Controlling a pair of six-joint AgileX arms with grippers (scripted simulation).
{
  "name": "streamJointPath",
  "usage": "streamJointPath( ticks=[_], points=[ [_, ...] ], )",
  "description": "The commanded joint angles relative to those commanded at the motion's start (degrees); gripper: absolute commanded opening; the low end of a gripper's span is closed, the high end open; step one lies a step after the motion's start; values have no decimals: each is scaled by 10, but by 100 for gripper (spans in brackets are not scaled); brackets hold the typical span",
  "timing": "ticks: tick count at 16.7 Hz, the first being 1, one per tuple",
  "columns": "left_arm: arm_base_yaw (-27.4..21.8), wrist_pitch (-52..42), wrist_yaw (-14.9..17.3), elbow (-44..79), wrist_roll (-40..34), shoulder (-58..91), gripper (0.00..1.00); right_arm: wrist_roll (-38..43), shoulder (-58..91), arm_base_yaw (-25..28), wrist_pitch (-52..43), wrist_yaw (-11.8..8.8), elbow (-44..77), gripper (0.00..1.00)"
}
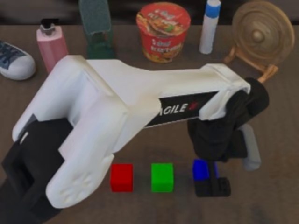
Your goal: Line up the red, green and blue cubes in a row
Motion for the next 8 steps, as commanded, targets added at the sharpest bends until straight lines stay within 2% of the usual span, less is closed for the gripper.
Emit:
streamJointPath(
  ticks=[5, 8],
  points=[
    [9, -102, 0, 72, -2, -24, 100, 0, 0, 0, 0, 0, 0, 100],
    [11, -125, 0, 91, -2, -32, 100, 0, 0, 0, 0, 0, 0, 100]
  ],
)
